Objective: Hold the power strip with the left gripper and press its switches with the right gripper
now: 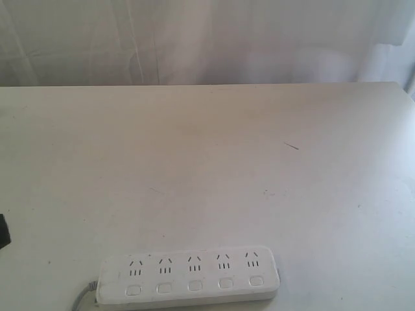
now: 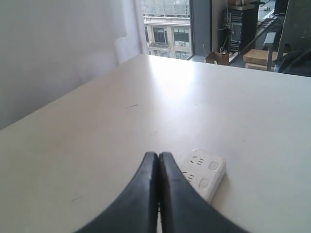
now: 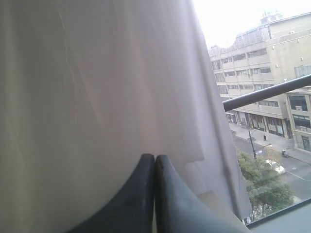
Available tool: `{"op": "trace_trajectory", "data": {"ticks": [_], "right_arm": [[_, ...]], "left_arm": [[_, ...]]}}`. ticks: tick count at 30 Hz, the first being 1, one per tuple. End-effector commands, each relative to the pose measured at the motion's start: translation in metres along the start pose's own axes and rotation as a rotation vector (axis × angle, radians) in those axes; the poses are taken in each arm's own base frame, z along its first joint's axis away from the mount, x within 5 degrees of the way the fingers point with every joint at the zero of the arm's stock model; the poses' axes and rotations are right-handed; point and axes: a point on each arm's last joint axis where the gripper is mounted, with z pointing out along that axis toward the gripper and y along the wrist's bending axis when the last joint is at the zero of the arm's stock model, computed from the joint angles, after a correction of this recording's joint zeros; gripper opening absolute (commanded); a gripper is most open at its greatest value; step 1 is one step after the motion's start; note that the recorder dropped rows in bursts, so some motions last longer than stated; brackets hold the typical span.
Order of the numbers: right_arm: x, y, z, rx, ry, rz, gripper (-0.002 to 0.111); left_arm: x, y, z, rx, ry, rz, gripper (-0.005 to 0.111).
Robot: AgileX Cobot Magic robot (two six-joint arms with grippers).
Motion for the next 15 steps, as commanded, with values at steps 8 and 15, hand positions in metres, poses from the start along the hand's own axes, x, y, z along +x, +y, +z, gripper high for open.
{"op": "trace_trajectory", "data": {"ticks": [8, 15], "right_arm": [[0.002, 0.009, -0.006, -0.138, 0.022, 0.015, 0.0], [0.028, 0.068, -0.058, -1.023, 0.332, 0.028, 0.0]], "left_arm": [[0.009, 0.001, 0.002, -0.022, -0.004, -0.031, 0.0], [0.016, 0.003, 0.004, -0.043, -0.003, -0.046, 0.0]]}}
